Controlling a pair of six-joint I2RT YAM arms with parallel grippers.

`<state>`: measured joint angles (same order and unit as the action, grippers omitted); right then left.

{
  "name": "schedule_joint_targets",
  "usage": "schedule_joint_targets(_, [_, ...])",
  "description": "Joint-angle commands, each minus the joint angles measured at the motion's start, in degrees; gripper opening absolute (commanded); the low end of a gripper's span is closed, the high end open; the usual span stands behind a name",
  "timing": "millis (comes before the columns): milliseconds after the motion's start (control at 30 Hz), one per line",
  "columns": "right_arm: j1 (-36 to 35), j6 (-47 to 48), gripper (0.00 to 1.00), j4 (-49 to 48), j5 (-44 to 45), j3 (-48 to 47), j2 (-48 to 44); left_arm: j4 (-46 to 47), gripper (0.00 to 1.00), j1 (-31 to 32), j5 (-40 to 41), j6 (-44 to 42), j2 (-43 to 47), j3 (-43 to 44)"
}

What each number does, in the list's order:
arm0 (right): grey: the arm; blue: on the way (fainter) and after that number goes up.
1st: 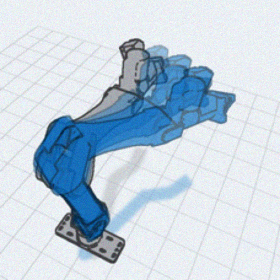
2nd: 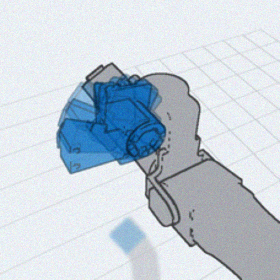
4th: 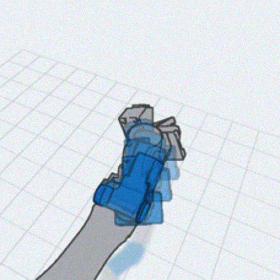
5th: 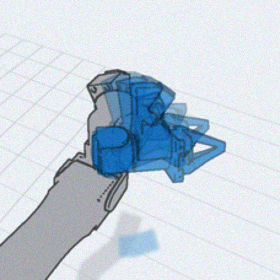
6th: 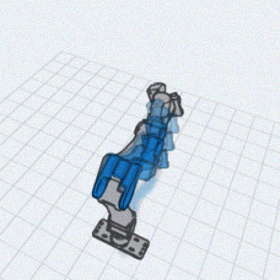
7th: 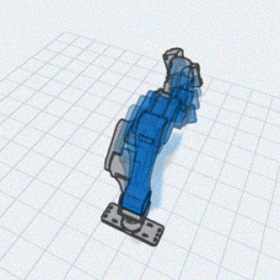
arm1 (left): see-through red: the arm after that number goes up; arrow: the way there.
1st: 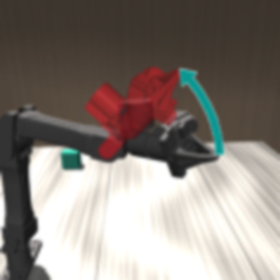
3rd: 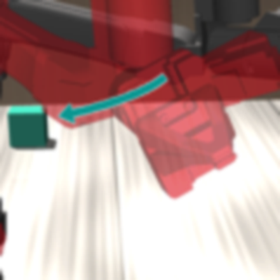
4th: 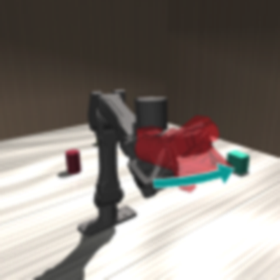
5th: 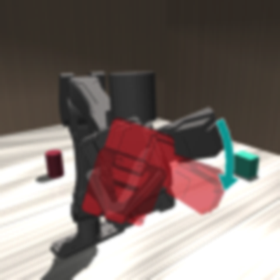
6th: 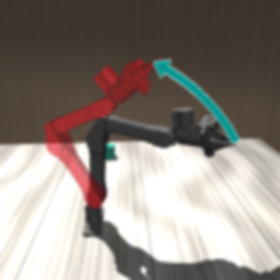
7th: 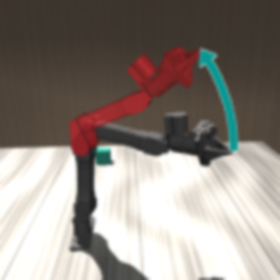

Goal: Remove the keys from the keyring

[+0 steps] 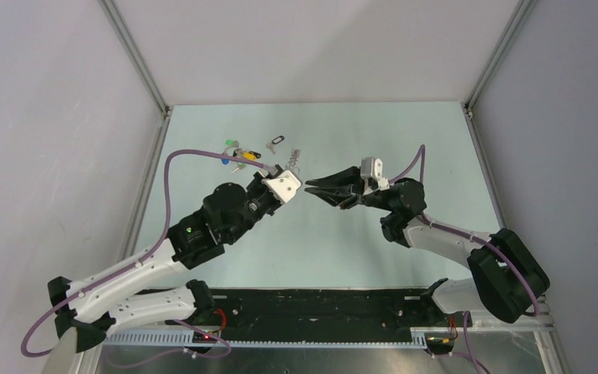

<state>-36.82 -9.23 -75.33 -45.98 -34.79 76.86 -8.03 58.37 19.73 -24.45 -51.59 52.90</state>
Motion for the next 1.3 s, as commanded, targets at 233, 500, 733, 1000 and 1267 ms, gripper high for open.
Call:
schedule_joint_targets(233, [-4.37, 1.67, 0.4, 5.63, 8.08, -2.58, -2.92, 1.78, 0.0, 0.17, 5.85, 1.39, -4.15, 3.62])
schedule_joint_targets(500, [-8.65, 8.62, 0.66, 15.6, 22.72, -2.55, -5.34, 0.42, 0.0, 0.17, 6.74, 1.67, -4.95, 4.58])
schedule_joint_targets(733, [-10.38, 12.79, 0.66, 17.9, 26.78, -3.12, -4.35, 0.2, 0.0, 0.17, 5.31, 2.52, -4.59, 4.65])
schedule_joint_targets(1000, [-10.81, 14.92, 0.62, 19.45, 29.05, -4.54, -1.66, -0.52, 0.0, 0.17, 4.42, 3.3, -4.67, 5.28])
schedule_joint_targets(1267, [-10.82, 15.65, 0.44, 19.74, 27.11, -5.64, -0.09, -0.89, 0.0, 0.17, 2.9, 3.55, -4.05, 5.29])
